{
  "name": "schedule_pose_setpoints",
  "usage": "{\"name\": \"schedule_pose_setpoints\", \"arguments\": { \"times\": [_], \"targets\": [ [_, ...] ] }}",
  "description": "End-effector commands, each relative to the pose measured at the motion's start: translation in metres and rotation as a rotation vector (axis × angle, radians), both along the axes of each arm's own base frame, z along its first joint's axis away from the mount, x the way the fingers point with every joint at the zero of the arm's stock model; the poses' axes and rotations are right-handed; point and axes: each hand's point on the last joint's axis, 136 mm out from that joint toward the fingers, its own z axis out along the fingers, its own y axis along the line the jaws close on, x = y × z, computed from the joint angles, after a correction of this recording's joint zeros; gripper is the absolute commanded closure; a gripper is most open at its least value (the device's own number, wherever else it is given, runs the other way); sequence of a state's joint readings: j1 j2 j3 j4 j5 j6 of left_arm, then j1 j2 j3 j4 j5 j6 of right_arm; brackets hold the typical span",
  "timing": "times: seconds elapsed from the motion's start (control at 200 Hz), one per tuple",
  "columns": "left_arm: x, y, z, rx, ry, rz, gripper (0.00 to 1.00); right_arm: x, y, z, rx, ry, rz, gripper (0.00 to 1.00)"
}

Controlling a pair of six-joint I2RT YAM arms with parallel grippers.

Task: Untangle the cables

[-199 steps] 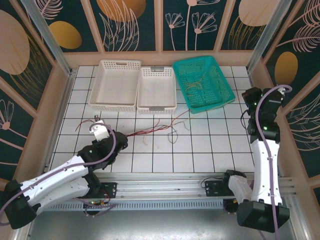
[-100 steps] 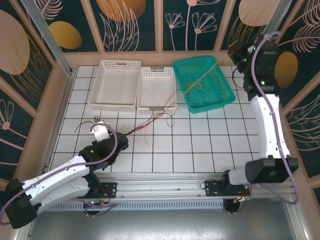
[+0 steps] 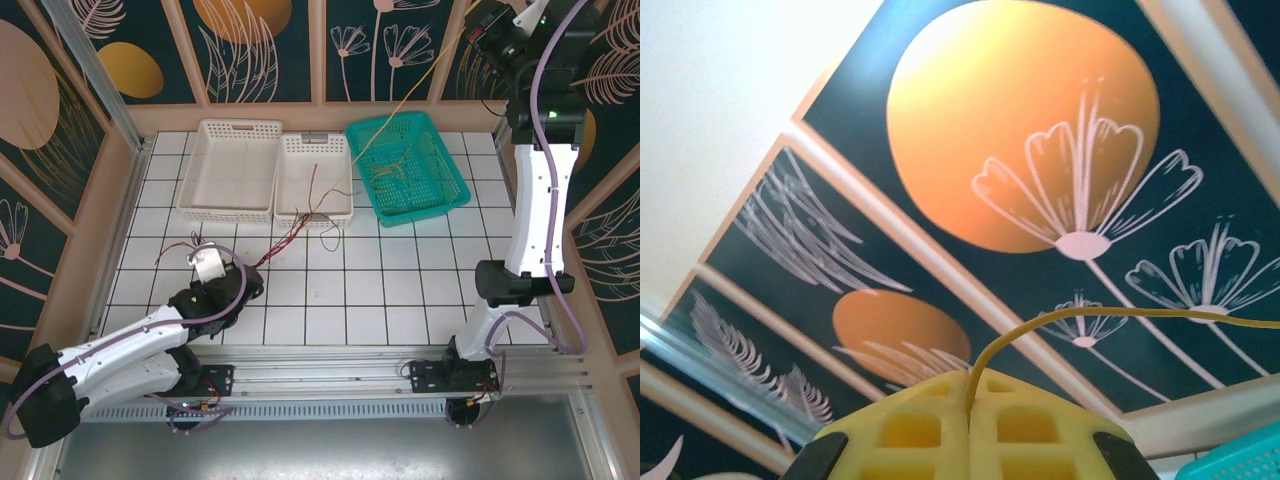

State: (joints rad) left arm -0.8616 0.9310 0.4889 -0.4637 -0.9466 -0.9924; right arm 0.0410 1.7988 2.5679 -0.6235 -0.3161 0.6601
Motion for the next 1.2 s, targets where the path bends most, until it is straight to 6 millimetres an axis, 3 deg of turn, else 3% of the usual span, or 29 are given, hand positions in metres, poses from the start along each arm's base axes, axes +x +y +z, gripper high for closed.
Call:
{"name": "schedule_pose_setpoints", "arguments": {
  "times": [0.0,0.085,0.245,0.445,0.571,0.686,0.896,1.076,1.196],
  "targets": [
    [0.0,0.004,-0.007,0.058,0.028,-0.003,1.0,-0.008,0.015,-0.003,-0.016,0.015,0.087,1.0],
    [0.001,0.002,-0.008,0.066,0.036,-0.01,1.0,-0.007,0.035,-0.025,-0.053,0.062,0.161,1.0],
    [0.005,-0.009,-0.009,0.04,0.042,-0.06,1.0,-0.017,0.094,-0.077,-0.138,0.131,0.309,1.0],
    [0.012,-0.029,-0.004,-0.049,0.023,-0.11,1.0,-0.05,0.156,-0.138,-0.195,0.179,0.462,1.0],
    [0.016,-0.04,0.001,-0.09,0.013,-0.142,1.0,-0.071,0.182,-0.195,-0.202,0.256,0.556,1.0],
    [0.018,-0.044,0.004,-0.097,0.007,-0.155,1.0,-0.087,0.191,-0.261,-0.234,0.358,0.584,1.0],
    [0.02,-0.05,0.001,-0.113,0.01,-0.174,1.0,-0.114,0.19,-0.386,-0.311,0.58,0.564,1.0],
    [0.023,-0.055,0.001,-0.113,0.014,-0.184,1.0,-0.126,0.188,-0.441,-0.397,0.668,0.519,1.0],
    [0.022,-0.055,0.002,-0.117,0.012,-0.186,1.0,-0.123,0.181,-0.469,-0.432,0.72,0.47,1.0]
  ]
}}
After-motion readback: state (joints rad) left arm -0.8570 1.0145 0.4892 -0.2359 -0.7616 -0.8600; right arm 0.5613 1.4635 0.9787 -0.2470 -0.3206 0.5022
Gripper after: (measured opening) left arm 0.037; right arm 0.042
